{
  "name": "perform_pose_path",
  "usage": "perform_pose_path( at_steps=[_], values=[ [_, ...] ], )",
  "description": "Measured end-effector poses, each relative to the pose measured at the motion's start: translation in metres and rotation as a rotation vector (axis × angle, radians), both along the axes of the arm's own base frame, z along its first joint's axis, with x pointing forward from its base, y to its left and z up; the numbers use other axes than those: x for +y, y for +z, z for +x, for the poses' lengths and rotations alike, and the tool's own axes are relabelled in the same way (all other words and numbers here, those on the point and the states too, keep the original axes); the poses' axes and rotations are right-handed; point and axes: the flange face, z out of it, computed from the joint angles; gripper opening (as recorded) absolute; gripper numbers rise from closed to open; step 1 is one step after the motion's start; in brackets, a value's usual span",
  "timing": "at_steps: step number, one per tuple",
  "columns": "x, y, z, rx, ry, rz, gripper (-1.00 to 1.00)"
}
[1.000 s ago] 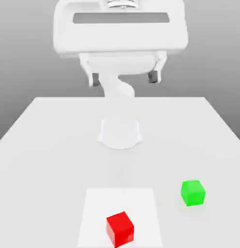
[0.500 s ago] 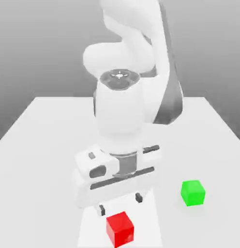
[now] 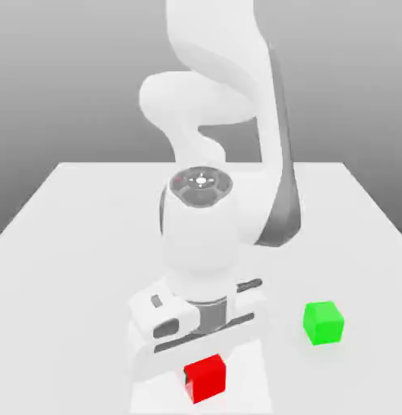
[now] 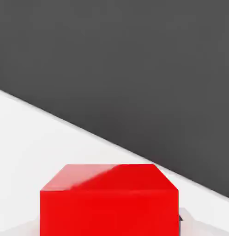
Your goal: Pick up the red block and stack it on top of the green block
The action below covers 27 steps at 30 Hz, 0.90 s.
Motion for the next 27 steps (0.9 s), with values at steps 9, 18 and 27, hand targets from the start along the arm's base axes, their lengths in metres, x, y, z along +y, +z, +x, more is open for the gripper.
perform_pose_path(
  at_steps=[9,18,27],
  values=[
    [0.085,0.023,-0.031,0.014,-0.172,0.061,-1.0],
    [0.163,0.04,-0.081,0.023,-0.34,0.063,-1.0],
    [0.21,0.044,-0.135,0.003,-0.531,0.007,-1.0]
  ],
)
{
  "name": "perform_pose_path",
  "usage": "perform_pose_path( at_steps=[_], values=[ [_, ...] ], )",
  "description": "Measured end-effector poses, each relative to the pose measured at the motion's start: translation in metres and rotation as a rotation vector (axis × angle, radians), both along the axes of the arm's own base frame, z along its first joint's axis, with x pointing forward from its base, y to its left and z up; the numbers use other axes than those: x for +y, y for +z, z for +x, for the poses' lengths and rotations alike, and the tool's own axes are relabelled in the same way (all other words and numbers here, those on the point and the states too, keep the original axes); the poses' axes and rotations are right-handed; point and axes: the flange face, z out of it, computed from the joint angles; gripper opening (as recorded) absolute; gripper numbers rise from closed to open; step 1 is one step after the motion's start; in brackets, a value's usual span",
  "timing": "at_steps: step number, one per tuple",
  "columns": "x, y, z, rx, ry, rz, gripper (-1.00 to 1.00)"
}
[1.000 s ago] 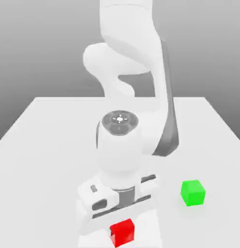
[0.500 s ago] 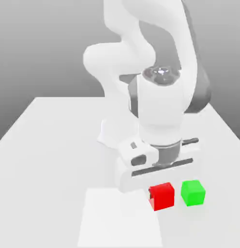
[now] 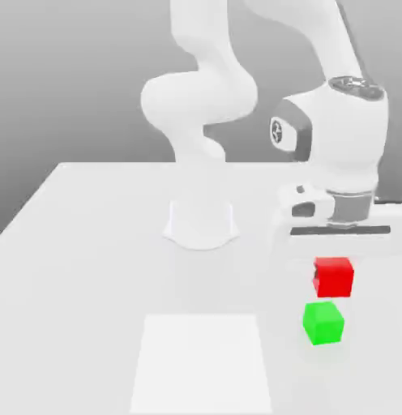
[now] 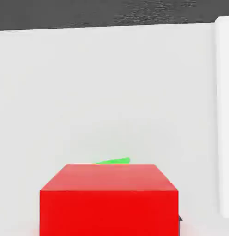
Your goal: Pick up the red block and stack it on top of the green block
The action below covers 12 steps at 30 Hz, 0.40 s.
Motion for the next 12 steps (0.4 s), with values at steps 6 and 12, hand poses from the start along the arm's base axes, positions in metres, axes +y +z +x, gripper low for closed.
perform_pose_path(
  at_steps=[6,12],
  values=[
    [0.001,-0.034,0.0,-0.007,-0.03,-0.01,-1.0],
    [0.002,-0.063,-0.003,-0.003,-0.026,-0.009,1.0]
  ],
)
